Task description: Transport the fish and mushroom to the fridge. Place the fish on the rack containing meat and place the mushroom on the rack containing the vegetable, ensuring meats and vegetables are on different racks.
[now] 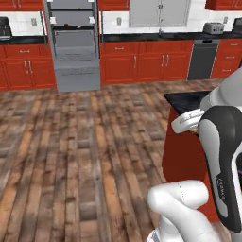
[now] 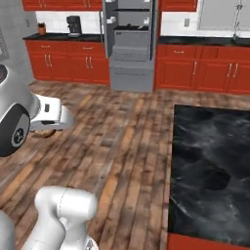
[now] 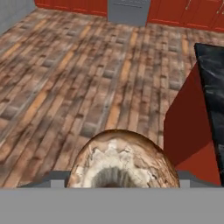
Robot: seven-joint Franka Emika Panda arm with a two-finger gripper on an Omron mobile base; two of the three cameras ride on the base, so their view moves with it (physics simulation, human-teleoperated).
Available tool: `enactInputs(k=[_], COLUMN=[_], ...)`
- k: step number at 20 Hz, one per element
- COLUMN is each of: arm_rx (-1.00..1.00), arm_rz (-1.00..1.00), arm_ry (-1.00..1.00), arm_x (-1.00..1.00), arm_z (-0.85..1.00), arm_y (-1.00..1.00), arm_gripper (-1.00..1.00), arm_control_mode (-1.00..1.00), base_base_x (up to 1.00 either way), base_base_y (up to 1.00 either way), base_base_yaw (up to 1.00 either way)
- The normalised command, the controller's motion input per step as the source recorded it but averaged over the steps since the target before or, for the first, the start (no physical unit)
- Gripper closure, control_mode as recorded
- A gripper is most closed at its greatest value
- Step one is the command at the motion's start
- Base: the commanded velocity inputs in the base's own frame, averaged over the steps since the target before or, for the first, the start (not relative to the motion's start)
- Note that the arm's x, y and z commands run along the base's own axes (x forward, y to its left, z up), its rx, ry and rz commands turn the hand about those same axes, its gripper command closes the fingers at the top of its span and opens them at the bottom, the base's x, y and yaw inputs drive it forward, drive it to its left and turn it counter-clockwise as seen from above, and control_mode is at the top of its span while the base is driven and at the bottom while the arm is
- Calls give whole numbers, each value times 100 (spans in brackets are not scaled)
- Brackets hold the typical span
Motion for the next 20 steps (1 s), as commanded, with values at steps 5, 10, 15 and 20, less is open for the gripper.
enactInputs(k=[5, 10, 15, 20], arm_rx=[0, 0, 0, 0], arm_rz=[0, 0, 0, 0], arm_ry=[0, 0, 0, 0], arm_x=[0, 0, 0, 0], arm_z=[0, 0, 0, 0], arm_y=[0, 0, 0, 0], arm_gripper=[100, 100, 100, 100], arm_control_mode=[100, 100, 100, 100], base_base_x=[100, 100, 100, 100], base_base_y=[74, 31, 23, 51], base_base_yaw=[-10, -6, -4, -5])
